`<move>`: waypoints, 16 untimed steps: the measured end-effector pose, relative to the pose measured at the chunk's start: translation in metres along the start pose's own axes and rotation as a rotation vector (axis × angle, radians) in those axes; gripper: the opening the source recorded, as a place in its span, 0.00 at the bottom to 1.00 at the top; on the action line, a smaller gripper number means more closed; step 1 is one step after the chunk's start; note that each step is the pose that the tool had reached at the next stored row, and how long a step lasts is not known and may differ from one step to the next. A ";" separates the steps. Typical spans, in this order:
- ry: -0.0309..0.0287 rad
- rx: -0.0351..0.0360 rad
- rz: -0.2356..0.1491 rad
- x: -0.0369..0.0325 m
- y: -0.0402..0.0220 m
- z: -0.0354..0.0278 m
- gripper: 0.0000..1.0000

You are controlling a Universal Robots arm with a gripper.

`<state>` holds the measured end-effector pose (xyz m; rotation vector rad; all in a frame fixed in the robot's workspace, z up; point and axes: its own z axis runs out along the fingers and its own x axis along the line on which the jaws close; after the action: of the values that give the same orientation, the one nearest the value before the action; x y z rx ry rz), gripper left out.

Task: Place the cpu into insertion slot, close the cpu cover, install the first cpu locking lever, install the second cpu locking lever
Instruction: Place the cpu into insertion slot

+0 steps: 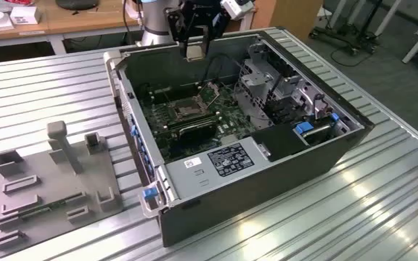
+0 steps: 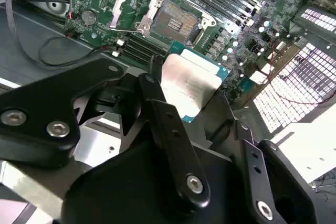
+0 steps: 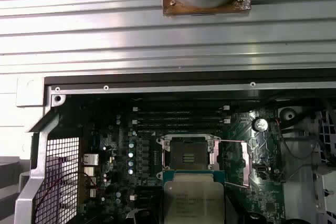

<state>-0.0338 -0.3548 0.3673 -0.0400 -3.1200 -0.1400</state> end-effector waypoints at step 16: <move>-0.0001 -0.0001 0.000 -0.0001 -0.0002 0.0021 0.54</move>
<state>-0.0338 -0.3547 0.3652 -0.0400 -3.1201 -0.1402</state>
